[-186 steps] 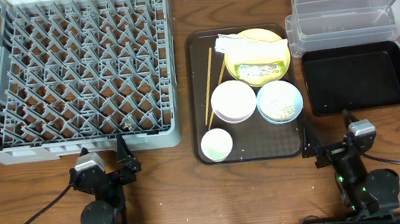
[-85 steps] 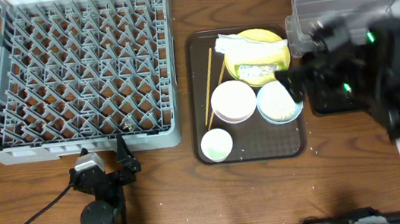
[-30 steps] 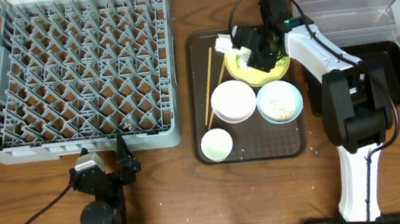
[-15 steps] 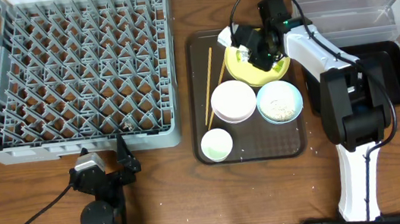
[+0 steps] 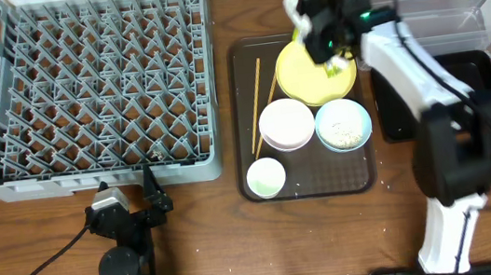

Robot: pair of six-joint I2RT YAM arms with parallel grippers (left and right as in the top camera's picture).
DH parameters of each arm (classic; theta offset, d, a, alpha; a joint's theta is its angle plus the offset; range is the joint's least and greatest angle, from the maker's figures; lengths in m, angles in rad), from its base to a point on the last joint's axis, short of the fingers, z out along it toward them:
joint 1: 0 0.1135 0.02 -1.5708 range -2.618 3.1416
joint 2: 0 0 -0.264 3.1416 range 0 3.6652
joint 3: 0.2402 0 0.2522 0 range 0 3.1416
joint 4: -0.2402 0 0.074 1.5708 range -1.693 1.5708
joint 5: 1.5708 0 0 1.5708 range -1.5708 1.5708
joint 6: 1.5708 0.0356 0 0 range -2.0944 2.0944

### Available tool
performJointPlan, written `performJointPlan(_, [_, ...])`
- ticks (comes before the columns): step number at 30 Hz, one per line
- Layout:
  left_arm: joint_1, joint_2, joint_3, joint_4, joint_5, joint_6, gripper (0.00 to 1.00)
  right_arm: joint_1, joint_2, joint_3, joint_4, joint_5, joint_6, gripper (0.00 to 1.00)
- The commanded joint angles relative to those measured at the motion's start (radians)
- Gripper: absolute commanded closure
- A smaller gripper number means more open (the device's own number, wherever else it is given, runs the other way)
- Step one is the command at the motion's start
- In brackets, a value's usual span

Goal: Sort waste into correct bins and load items into the dishwasher
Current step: 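Carry the napkin and wrapper with the right gripper into the clear bin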

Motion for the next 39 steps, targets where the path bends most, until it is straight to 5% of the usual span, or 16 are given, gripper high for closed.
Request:
performJointPlan(1, [0.002,-0.009,-0.020,-0.037,-0.009,0.020,0.12,-0.012,-0.153,0.042,-0.018,0.159,0.402,0.99])
performJointPlan(8, [0.002,-0.009,-0.020,-0.037,-0.009,0.020,0.12,-0.045,-0.209,0.042,-0.114,0.761,1.105,0.99])
performJointPlan(12, [0.002,-0.009,-0.020,-0.037,-0.009,0.020,0.12,-0.086,-0.188,0.039,-0.133,0.855,1.270,0.98])
performJointPlan(18, [0.002,-0.009,-0.020,-0.037,-0.009,0.020,0.12,-0.180,-0.123,0.039,-0.101,0.834,1.400,0.98])
performJointPlan(29, [0.002,-0.009,-0.020,-0.037,-0.009,0.020,0.12,-0.292,0.060,0.039,0.067,0.682,1.315,0.98])
performJointPlan(31, [0.002,-0.009,-0.020,-0.037,-0.009,0.020,0.12,-0.294,0.074,0.039,0.085,0.682,1.254,0.82])
performJointPlan(34, [0.002,-0.009,-0.020,-0.037,-0.009,0.020,0.12,-0.294,0.074,0.039,0.117,0.682,1.138,0.24])
performJointPlan(36, [0.002,-0.009,-0.020,-0.037,-0.009,0.020,0.12,-0.293,0.064,0.039,0.158,0.681,1.014,0.09])
performJointPlan(39, [0.002,-0.009,-0.020,-0.037,-0.009,0.020,0.12,-0.274,0.008,0.039,0.191,0.680,0.795,0.03])
